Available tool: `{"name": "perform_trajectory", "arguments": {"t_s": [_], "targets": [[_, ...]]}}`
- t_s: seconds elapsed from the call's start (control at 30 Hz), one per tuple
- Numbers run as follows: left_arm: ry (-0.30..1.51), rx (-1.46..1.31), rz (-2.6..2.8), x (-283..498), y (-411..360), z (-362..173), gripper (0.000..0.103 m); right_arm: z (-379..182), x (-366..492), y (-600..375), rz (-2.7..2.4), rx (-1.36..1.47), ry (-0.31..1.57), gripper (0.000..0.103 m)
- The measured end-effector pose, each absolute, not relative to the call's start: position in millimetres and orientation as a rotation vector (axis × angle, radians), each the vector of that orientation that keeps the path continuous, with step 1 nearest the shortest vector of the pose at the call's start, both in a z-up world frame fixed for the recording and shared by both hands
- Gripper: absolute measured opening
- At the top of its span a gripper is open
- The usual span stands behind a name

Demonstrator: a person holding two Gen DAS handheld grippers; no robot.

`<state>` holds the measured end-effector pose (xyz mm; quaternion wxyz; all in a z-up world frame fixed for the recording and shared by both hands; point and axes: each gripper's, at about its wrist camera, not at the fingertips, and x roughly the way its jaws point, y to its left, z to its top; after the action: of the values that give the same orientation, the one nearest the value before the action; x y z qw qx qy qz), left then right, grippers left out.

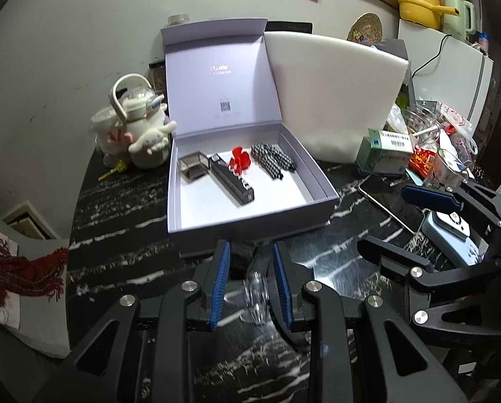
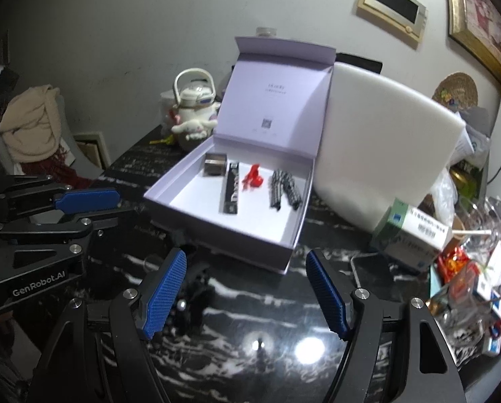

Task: Organize rigid objects
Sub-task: 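Withdraw both grippers from the lavender box toward the remaining black items, then grasp the black strap loop with the left gripper while the right grasps the lace scrunchie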

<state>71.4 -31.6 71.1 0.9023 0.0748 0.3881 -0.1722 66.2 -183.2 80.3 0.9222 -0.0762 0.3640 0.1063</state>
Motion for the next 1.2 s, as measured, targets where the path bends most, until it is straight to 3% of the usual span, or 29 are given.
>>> {"name": "perform_trajectory", "arguments": {"t_s": [0.6,1.2], "targets": [[0.928,0.129,-0.356,49.7,-25.8,15.1,0.026,25.9,39.7,-177.0,0.285,-0.131,0.854,0.075],[1.013,0.067,-0.392,76.8,-14.2,-25.5,0.026,-13.4,69.1,-173.4,0.347,-0.072,0.93,0.075]]}}
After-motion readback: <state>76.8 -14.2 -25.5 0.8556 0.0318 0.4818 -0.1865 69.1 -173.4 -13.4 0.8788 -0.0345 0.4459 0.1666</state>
